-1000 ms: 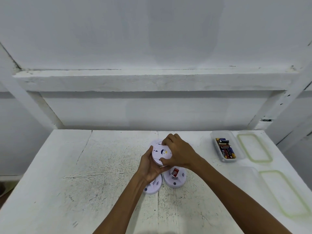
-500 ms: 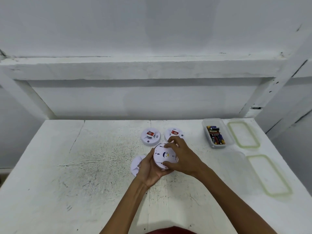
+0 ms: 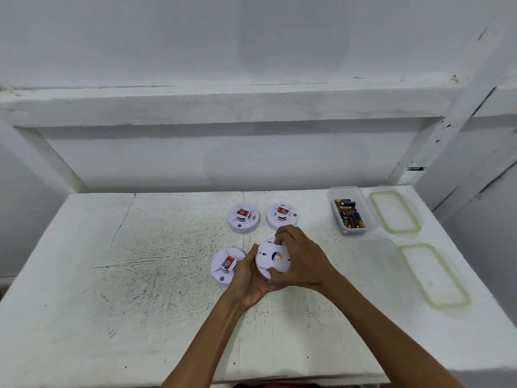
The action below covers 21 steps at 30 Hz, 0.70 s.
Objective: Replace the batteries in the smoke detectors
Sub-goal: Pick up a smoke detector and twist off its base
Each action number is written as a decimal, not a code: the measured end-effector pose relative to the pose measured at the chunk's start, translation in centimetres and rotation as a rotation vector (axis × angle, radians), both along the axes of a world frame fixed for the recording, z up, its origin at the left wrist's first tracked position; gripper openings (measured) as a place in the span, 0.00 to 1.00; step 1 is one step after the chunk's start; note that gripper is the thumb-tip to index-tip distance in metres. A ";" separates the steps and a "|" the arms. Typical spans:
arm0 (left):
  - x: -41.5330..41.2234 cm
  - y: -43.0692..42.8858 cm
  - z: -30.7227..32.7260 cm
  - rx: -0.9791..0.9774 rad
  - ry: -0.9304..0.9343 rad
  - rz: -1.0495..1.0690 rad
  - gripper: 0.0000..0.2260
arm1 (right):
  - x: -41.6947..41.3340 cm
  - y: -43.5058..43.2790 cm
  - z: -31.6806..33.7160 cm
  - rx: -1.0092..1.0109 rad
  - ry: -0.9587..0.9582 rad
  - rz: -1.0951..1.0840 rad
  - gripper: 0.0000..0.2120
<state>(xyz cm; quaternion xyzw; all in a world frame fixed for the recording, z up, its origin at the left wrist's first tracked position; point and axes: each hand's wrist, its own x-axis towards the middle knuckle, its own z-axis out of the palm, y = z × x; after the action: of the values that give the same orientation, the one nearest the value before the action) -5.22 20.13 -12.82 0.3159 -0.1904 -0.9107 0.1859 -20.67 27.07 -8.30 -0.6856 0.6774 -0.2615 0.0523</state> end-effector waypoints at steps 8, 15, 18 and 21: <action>0.1 1.1 -0.6 -0.006 -0.015 0.025 0.24 | 0.1 1.0 -0.8 0.050 -0.064 0.005 0.29; 0.5 0.9 -0.4 0.005 -0.001 0.047 0.25 | 0.6 0.9 -0.4 0.075 0.119 -0.001 0.30; 0.5 0.9 -0.4 0.010 -0.002 0.037 0.25 | 0.9 0.3 -0.1 0.167 0.160 -0.015 0.30; 0.4 0.9 -0.6 -0.005 -0.022 0.034 0.25 | 1.2 -0.2 -0.2 0.165 0.156 -0.026 0.29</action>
<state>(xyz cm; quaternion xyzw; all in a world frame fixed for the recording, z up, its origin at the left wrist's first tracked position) -4.84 21.04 -13.46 0.3288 -0.1892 -0.9034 0.2000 -19.44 26.83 -8.51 -0.6885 0.7073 -0.1516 0.0523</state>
